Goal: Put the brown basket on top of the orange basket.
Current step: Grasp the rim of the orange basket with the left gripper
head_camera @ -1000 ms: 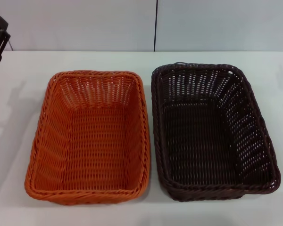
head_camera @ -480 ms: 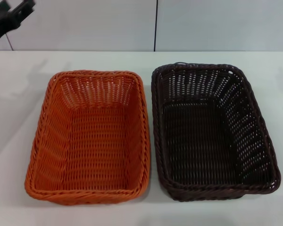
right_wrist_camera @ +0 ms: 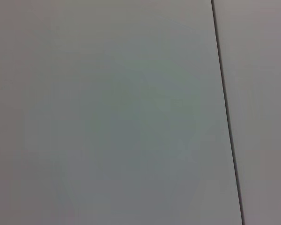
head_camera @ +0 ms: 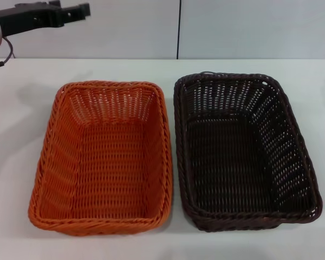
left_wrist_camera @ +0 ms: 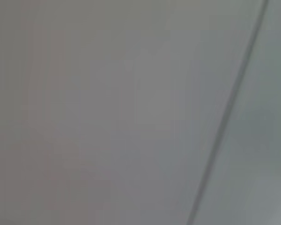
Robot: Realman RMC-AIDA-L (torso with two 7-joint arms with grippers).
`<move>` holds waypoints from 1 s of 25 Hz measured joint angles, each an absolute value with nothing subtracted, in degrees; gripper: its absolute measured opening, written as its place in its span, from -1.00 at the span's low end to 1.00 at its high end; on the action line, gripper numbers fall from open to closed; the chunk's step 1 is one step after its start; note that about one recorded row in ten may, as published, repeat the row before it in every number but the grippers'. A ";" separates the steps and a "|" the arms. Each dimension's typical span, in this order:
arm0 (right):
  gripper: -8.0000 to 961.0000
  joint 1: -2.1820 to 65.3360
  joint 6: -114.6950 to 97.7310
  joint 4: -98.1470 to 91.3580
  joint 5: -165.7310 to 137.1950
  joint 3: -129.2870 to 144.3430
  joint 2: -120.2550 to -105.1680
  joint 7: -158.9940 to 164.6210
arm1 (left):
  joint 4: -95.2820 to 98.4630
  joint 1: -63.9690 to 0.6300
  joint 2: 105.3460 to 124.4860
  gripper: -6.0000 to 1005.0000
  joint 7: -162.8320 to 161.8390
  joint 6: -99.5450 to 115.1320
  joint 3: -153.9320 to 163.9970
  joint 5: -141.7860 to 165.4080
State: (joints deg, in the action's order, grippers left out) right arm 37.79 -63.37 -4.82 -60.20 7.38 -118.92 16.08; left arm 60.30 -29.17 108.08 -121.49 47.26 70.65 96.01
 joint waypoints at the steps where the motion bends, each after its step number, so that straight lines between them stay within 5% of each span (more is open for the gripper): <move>1: 0.21 37.84 -63.37 -4.86 -60.20 7.37 -118.91 16.08 | 61.30 -30.19 108.47 0.65 -125.32 50.60 68.23 102.10; 7: 0.21 38.18 -63.55 -5.37 -60.20 7.30 -118.84 16.01 | 66.54 -35.60 110.99 0.65 -141.81 69.31 56.44 126.83; 18: 0.21 38.27 -63.84 -6.71 -60.20 5.10 -118.67 15.99 | 78.25 -33.99 112.70 0.65 -153.22 80.82 55.39 138.32; 22: 0.21 38.60 -63.87 -7.04 -60.20 5.09 -118.63 15.99 | 82.40 -30.76 116.74 0.65 -156.17 85.60 54.41 146.08; 25: 0.21 38.93 -63.88 -7.13 -60.20 5.09 -118.57 15.99 | 82.24 -29.74 117.50 0.65 -156.17 85.22 53.84 146.88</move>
